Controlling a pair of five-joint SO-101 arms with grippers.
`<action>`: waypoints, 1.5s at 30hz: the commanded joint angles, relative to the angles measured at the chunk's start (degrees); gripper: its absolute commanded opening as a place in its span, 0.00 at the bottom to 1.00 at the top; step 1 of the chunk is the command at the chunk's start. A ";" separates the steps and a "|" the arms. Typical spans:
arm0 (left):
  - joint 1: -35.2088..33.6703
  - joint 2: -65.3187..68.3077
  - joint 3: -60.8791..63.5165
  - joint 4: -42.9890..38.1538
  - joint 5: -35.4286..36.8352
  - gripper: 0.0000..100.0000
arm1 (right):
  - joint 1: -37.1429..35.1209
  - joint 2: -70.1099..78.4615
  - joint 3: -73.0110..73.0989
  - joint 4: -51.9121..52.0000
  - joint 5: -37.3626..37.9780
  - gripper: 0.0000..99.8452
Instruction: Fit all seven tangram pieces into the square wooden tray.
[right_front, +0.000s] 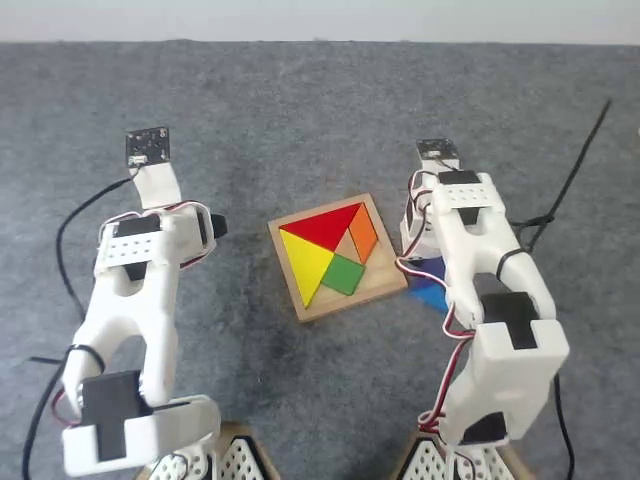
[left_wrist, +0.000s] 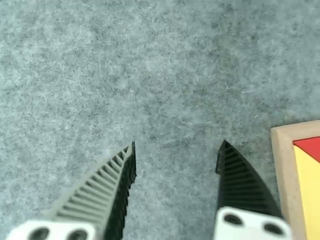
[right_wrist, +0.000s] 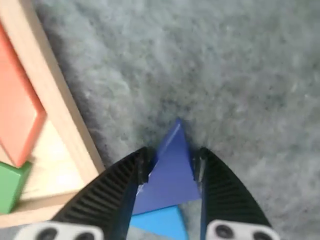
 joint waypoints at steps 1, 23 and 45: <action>0.44 -0.44 -0.48 -0.79 -0.62 0.25 | -0.66 -2.95 1.67 1.27 -1.23 0.17; 0.18 -0.88 -0.57 -0.70 -0.62 0.25 | -2.33 -1.54 6.95 0.57 -5.71 0.31; 0.18 -0.44 -0.66 -1.05 -0.62 0.25 | -0.66 -17.27 3.96 11.74 0.53 0.07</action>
